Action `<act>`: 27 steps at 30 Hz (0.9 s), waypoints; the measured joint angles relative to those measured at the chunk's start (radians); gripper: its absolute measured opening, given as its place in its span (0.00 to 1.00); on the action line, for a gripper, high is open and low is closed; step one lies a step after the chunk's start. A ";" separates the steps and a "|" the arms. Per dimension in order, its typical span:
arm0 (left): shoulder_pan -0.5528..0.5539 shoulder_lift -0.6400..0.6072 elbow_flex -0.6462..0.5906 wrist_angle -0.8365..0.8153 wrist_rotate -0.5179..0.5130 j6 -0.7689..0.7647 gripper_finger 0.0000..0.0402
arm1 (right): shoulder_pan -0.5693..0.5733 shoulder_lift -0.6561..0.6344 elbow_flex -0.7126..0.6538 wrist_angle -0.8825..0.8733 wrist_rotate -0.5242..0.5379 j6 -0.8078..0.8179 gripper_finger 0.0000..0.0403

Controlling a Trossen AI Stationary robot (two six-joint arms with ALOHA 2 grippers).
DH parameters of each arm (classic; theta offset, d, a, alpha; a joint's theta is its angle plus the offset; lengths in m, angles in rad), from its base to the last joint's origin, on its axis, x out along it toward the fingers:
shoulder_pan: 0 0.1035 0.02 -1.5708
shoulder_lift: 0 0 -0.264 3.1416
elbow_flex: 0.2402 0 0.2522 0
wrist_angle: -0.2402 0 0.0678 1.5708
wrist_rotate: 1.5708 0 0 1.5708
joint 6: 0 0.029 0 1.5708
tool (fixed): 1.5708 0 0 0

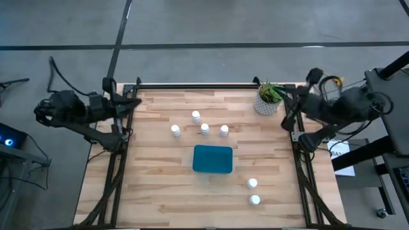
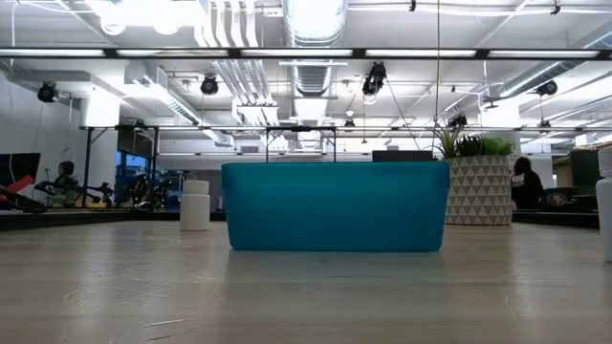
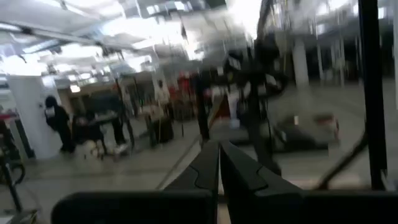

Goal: Pick and place pill bottles into a basket
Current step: Put the white pill bottle into the blue bin

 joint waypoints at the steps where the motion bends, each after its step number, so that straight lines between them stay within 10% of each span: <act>1: 0.000 0.000 -0.011 -0.010 0.000 -0.019 0.00 | 0.000 0.027 0.027 -0.046 0.026 0.011 0.02; 10: -0.001 0.049 -0.120 0.060 0.033 -0.174 0.00 | -0.018 0.232 0.221 -0.187 0.061 0.080 0.02; 18: -0.002 0.239 -0.170 0.357 0.331 -0.065 0.00 | -0.175 0.380 0.454 -0.535 -0.144 0.389 0.02; 27: -0.002 0.303 -0.223 0.337 0.200 -0.072 0.00 | -0.348 0.516 0.558 -0.876 -0.278 0.554 0.02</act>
